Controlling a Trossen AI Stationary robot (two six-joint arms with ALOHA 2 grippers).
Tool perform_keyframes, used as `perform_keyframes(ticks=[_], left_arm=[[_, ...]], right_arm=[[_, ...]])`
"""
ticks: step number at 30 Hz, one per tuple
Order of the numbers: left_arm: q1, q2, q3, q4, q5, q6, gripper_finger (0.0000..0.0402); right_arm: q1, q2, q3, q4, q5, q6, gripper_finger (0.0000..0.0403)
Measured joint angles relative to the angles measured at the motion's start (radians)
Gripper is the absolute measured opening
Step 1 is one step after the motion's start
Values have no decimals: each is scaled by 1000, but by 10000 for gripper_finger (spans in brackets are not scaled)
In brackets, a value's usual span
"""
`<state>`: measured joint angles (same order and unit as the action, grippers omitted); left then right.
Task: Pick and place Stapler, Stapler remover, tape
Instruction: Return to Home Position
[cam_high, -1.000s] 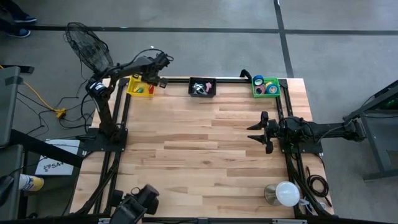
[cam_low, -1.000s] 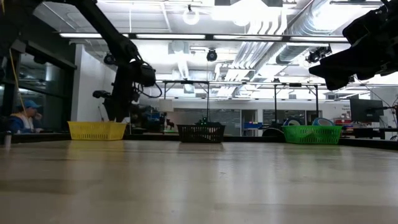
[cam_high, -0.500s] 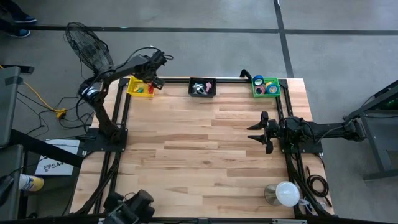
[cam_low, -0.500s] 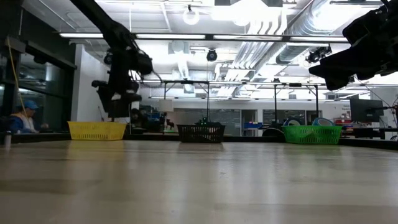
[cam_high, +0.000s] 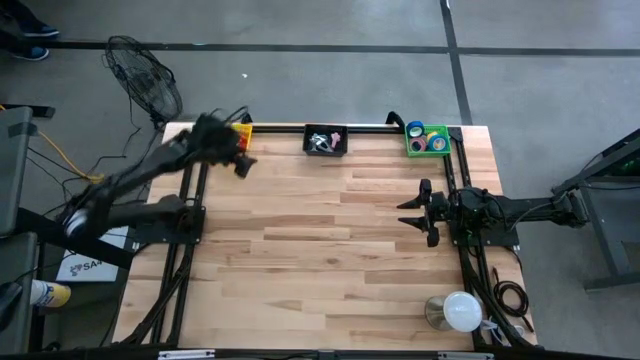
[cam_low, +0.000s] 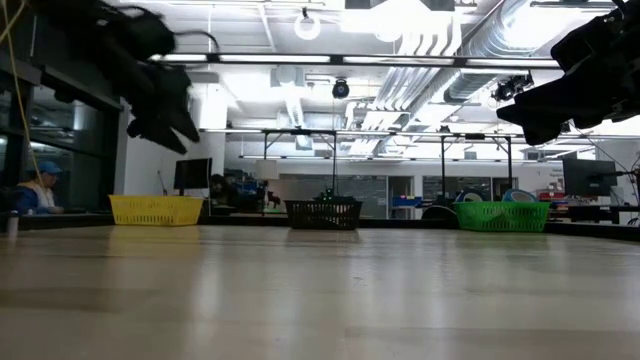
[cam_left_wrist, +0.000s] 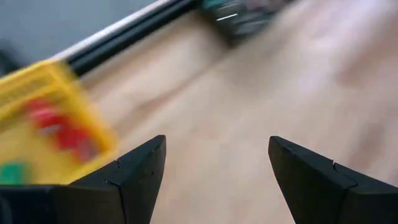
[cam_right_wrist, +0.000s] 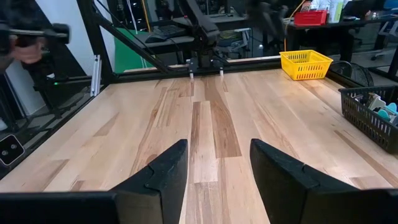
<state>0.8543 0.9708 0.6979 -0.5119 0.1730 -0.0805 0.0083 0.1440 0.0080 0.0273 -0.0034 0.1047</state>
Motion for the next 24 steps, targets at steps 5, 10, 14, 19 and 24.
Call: perform_keyframes(ticks=[5,10,14,19,24], left_arm=[[-66,-324,-222,170,245,-27,280],[-156,-570,-333,237,371,-55,280],[-231,-722,-388,318,450,-70,280],[-318,-870,-416,353,420,-85,280],[-396,-969,-416,352,376,-82,280]], right_arm=[[0,0,0,0,0,0,165],[0,0,0,0,0,0,165],[0,0,0,0,0,0,165],[0,0,0,0,0,0,165],[0,0,0,0,0,0,165]])
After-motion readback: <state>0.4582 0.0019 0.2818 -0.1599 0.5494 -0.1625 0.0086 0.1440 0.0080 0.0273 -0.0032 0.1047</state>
